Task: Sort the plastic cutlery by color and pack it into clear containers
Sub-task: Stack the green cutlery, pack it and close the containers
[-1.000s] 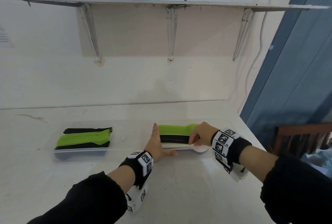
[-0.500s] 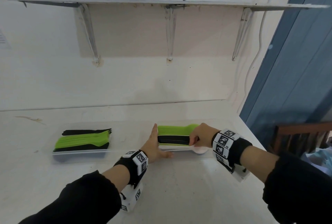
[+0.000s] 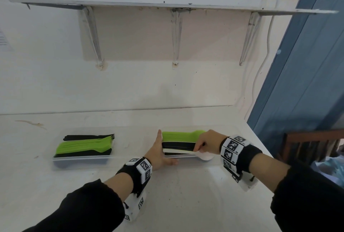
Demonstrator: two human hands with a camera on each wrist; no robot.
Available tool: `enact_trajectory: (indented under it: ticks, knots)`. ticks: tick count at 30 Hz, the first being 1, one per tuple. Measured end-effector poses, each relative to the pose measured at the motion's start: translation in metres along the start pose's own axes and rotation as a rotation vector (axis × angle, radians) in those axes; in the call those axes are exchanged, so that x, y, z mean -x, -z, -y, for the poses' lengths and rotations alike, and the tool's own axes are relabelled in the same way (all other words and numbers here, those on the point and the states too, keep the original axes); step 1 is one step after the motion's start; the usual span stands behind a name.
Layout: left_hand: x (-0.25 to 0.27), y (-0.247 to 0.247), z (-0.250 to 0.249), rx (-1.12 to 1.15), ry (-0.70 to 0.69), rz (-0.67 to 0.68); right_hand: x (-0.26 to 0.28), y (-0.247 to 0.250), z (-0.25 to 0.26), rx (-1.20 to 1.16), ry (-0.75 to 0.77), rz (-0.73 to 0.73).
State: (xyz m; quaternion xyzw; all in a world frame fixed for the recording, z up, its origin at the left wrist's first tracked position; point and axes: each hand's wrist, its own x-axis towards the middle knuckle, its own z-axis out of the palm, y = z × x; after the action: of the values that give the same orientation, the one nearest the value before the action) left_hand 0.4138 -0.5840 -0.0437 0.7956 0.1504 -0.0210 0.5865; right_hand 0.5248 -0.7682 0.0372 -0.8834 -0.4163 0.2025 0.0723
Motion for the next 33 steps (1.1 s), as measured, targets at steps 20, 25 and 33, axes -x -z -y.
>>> enact_trajectory:
  ticks: [20,25,33]
  knots:
    - [0.012,0.0,-0.015,-0.225,0.026,-0.069,-0.013,-0.015,-0.008,0.037,0.144,-0.032]
    - [0.01,-0.002,-0.013,-0.014,0.002,0.001,-0.015,-0.017,-0.008,0.095,0.149,-0.064]
    - [0.009,-0.003,-0.01,-0.075,0.045,-0.032,-0.019,-0.032,-0.005,-0.044,0.087,-0.183]
